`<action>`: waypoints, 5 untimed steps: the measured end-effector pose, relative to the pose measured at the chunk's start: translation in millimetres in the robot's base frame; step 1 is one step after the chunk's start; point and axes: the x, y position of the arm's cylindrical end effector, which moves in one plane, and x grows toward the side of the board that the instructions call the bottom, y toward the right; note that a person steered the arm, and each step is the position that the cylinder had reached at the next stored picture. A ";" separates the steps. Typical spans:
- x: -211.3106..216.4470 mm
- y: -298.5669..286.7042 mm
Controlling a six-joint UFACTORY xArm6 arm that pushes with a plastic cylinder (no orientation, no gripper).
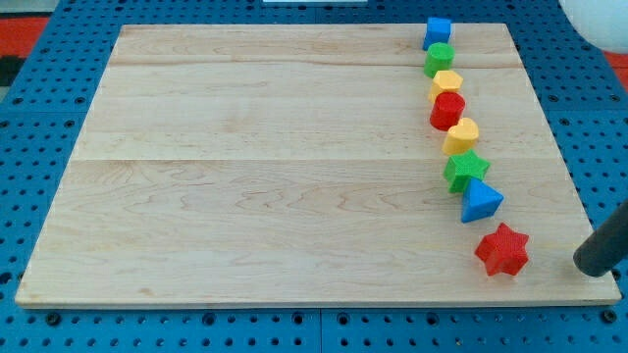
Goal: Slide your arm to the center right
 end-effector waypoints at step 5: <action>-98.9 -10.1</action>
